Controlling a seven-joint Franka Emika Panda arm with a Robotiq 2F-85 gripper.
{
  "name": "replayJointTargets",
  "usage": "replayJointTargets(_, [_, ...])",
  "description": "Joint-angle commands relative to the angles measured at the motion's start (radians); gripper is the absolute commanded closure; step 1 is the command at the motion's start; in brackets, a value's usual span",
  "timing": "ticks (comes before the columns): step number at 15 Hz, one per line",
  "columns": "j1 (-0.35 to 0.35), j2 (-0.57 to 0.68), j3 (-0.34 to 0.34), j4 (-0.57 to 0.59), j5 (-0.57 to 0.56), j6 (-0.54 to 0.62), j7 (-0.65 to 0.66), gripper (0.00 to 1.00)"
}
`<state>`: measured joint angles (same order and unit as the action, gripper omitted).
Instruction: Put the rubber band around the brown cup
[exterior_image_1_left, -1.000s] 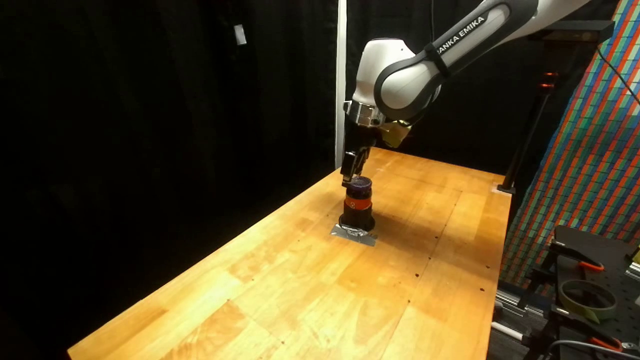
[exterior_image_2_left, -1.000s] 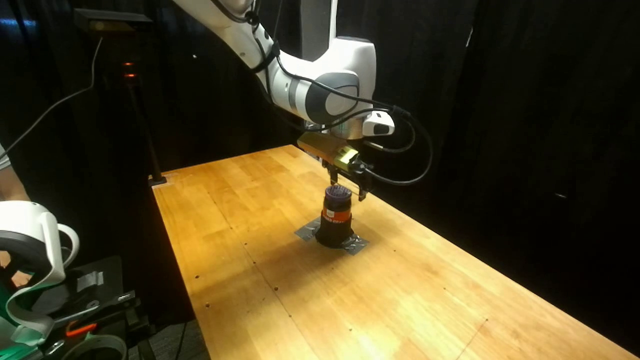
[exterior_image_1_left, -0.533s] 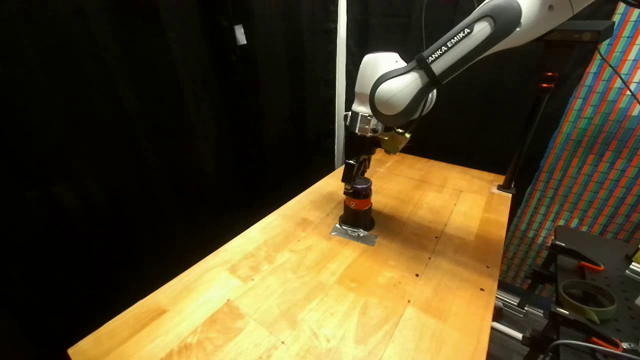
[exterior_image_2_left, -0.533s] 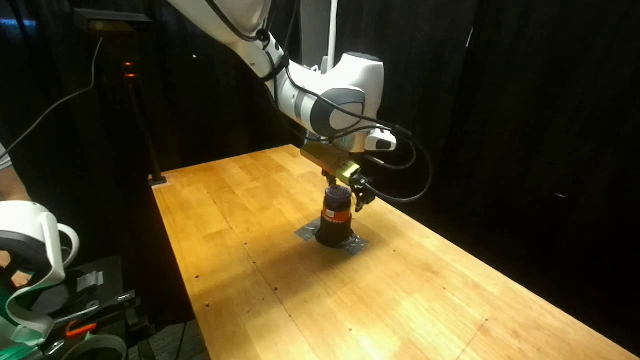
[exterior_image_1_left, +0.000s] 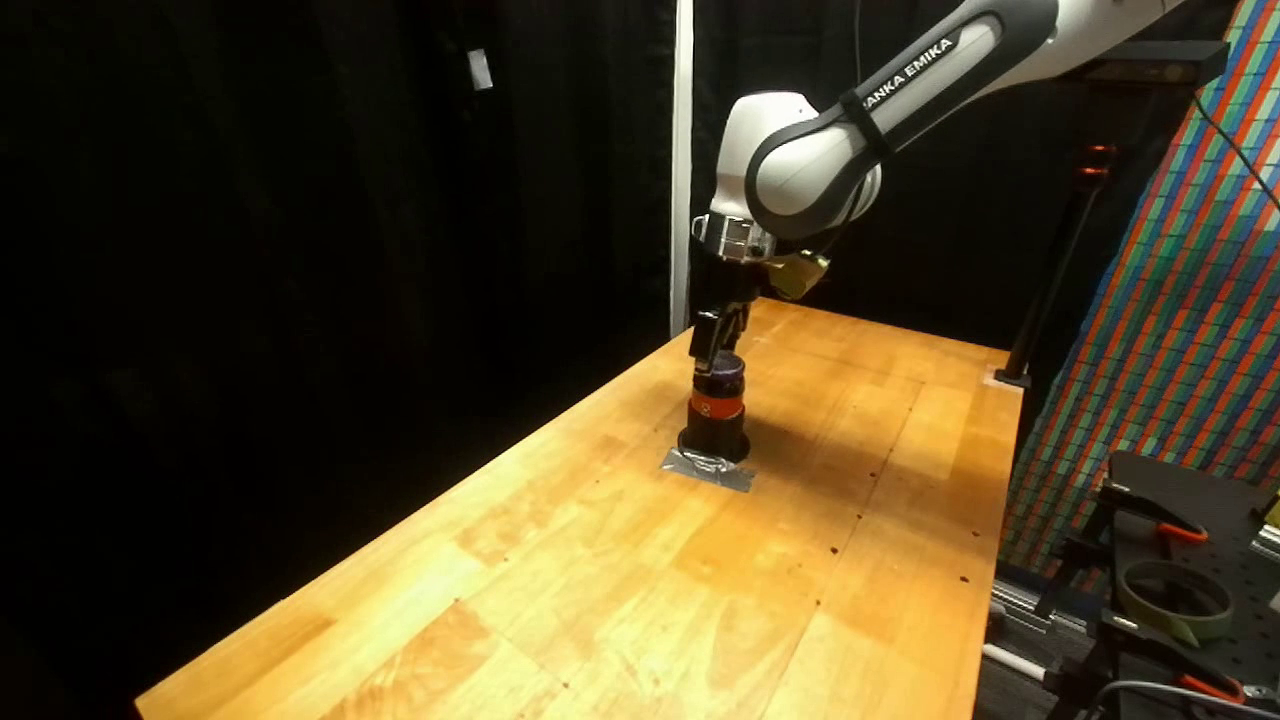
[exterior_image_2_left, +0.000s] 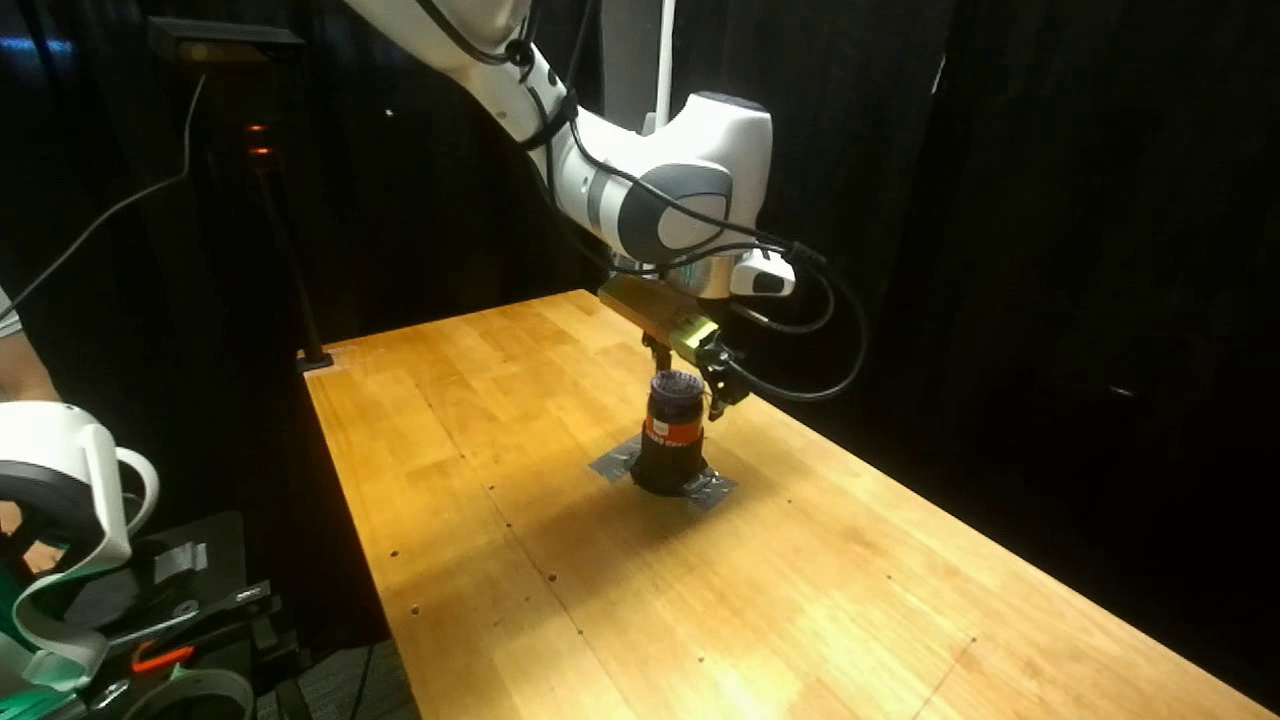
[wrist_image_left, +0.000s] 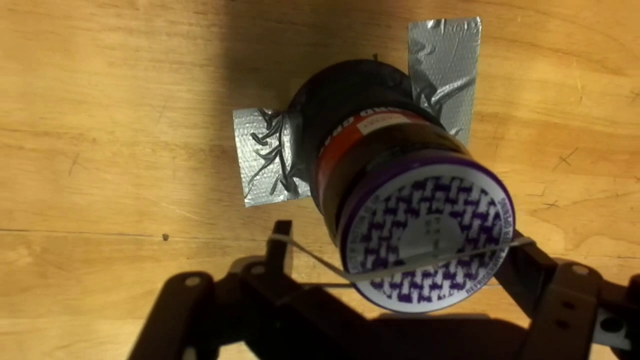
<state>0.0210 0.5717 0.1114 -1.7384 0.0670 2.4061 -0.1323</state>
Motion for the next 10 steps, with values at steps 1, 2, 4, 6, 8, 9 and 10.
replayJointTargets(1, [-0.02,-0.104,0.007,-0.122,0.027,-0.014,-0.021,0.0])
replayJointTargets(2, [-0.03,-0.119,0.016,-0.145,0.039,-0.039,-0.042,0.0])
replayJointTargets(4, [-0.047,-0.141,0.028,-0.186,0.073,-0.073,-0.078,0.0])
replayJointTargets(6, [-0.061,-0.155,0.033,-0.217,0.107,-0.093,-0.112,0.0])
replayJointTargets(8, [-0.068,-0.165,0.032,-0.248,0.132,-0.07,-0.132,0.0])
replayJointTargets(9, [-0.069,-0.165,0.03,-0.262,0.141,-0.043,-0.136,0.0])
replayJointTargets(10, [-0.066,-0.164,0.025,-0.271,0.141,-0.021,-0.132,0.0])
